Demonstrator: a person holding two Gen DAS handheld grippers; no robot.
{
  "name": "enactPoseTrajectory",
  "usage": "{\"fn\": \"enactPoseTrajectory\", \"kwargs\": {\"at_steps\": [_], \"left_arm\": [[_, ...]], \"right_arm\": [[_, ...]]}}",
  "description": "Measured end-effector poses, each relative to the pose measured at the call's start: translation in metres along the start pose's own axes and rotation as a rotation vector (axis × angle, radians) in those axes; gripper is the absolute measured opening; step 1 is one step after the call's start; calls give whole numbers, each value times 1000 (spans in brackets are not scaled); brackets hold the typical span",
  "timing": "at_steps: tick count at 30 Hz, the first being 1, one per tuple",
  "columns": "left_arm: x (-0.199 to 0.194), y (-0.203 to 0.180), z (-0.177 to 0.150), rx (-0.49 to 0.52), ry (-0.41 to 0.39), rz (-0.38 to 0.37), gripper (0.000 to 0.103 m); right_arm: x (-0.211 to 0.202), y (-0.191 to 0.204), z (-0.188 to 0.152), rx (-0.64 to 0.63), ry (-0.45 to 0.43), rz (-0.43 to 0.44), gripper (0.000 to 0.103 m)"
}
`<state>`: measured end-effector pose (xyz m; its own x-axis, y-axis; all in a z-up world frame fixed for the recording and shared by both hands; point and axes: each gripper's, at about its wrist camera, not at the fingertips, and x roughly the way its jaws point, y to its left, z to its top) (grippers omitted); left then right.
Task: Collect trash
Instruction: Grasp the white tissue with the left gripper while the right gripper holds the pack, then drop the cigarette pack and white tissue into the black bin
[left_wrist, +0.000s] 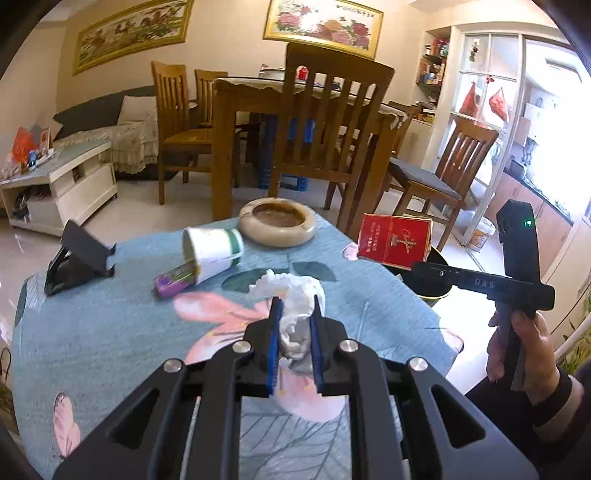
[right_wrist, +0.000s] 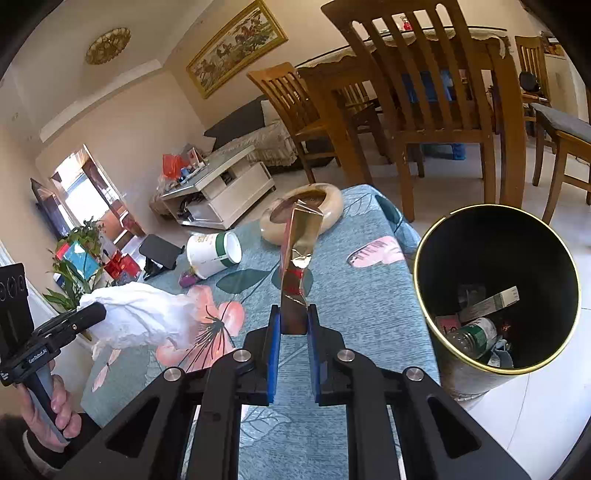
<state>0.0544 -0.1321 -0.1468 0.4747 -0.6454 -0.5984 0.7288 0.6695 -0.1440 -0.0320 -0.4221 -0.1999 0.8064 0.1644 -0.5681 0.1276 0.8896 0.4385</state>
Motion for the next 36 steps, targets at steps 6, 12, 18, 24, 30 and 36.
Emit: {"fn": "enactPoseTrajectory", "kwargs": {"at_steps": [6, 12, 18, 24, 30, 36], "left_arm": [[15, -23, 13, 46, -4, 52, 16], [29, -37, 23, 52, -1, 133, 13], [35, -45, 28, 59, -6, 169, 11], [41, -54, 31, 78, -3, 172, 11], [49, -68, 36, 103, -1, 164, 11], [62, -87, 46, 130, -1, 140, 12]], "right_arm": [[-7, -5, 0, 8, -11, 0, 14], [-20, -21, 6, 42, -47, -23, 14], [-41, -49, 21, 84, -104, -75, 14], [-51, -86, 52, 76, -127, -229, 14], [-30, -119, 48, 124, -48, -283, 14], [-31, -124, 49, 110, -44, -357, 14]]}}
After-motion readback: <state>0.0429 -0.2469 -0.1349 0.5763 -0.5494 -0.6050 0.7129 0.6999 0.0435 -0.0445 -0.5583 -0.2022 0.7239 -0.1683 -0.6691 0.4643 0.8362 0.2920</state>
